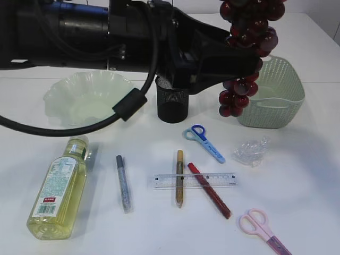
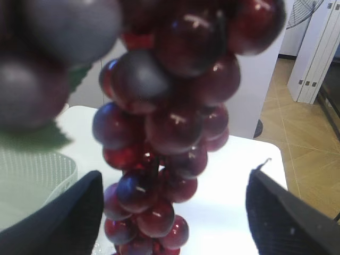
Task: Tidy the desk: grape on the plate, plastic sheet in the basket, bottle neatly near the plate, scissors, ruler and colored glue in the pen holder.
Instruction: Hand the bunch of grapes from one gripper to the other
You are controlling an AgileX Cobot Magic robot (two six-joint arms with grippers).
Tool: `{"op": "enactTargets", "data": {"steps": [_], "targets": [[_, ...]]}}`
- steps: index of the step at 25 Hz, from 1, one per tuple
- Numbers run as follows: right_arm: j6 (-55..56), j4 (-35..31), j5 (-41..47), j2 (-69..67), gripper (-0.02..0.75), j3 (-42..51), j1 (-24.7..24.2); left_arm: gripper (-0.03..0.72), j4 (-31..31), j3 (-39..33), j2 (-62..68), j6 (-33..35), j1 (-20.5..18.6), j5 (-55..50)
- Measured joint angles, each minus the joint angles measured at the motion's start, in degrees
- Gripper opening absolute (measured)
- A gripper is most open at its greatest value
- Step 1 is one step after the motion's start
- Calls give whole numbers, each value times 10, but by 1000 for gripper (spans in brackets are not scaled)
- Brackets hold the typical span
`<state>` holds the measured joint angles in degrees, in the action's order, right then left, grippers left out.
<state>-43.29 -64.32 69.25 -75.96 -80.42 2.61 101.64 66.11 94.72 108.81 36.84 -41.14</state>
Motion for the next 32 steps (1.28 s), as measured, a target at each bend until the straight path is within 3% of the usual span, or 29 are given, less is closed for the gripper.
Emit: {"op": "enactTargets", "data": {"steps": [15,32], "targets": [[-2,-1,-5,0,81,0,0,591,0,67,36,0,13,7],[-17,-17,-15,-20,81,0,0,582,0,68,38,1,17,49]]}}
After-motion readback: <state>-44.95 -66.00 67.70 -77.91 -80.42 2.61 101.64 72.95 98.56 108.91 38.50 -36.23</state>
